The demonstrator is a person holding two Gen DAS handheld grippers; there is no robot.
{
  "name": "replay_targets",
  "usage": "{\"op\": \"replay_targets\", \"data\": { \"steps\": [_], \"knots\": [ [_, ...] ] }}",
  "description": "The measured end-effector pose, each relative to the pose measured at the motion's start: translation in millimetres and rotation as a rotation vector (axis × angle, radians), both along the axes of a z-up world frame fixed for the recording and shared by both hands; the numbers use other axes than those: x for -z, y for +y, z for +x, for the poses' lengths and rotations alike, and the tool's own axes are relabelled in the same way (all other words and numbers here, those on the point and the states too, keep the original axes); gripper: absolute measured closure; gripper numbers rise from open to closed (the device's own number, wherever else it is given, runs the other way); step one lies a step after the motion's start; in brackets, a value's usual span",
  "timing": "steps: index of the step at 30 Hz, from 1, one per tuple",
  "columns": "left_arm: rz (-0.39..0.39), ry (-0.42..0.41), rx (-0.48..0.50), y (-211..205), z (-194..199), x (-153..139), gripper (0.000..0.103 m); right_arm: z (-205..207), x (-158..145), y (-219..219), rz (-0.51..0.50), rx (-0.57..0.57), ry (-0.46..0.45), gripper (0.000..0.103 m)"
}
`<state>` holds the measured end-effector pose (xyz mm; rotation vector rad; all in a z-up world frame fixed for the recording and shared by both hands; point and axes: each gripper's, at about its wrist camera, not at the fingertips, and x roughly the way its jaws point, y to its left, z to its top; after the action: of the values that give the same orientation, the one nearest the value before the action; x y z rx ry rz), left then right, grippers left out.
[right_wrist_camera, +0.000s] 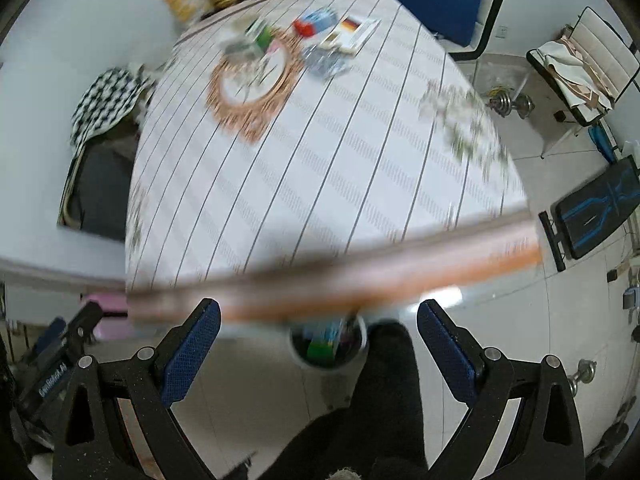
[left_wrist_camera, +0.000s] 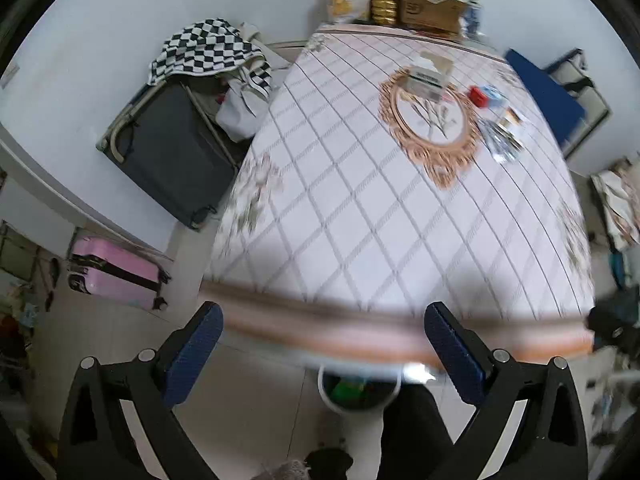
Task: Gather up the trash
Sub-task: 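Move both grippers back up over the table, then grasp a silver blister pack with the left gripper while the right grasps the striped medicine box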
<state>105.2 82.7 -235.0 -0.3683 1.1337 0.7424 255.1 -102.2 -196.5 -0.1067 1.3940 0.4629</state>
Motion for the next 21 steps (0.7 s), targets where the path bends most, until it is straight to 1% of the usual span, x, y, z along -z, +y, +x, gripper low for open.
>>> {"op": "replay_targets", "data": {
  "steps": [2, 3, 7, 10, 12, 15, 19, 21],
  "knots": [
    [0.055, 0.048, -0.044, 13, 40, 12, 0.0, 53, 8, 7, 0.0, 0.033, 0.012, 0.003],
    [0.063, 0.066, -0.057, 19, 50, 15, 0.0, 86, 18, 13, 0.001, 0.059, 0.022, 0.003],
    [0.039, 0.177, -0.117, 48, 122, 60, 0.0, 203, 50, 42, -0.011, 0.141, 0.051, 0.003],
    [0.012, 0.261, -0.142, 66, 167, 93, 0.0, 276, 79, 71, -0.063, 0.173, 0.027, 0.003],
    [0.008, 0.298, -0.148, 77, 190, 109, 0.0, 322, 104, 93, -0.089, 0.17, 0.037, 0.003],
    [0.003, 0.326, -0.165, 88, 207, 119, 0.0, 375, 135, 123, -0.113, 0.171, 0.059, 0.003],
    [-0.025, 0.341, -0.188, 100, 229, 125, 0.0, 418, 165, 158, -0.13, 0.159, 0.088, 0.003],
    [-0.038, 0.337, -0.175, 101, 244, 124, 0.0, 428, 180, 171, -0.156, 0.118, 0.099, 0.006]
  ]
}}
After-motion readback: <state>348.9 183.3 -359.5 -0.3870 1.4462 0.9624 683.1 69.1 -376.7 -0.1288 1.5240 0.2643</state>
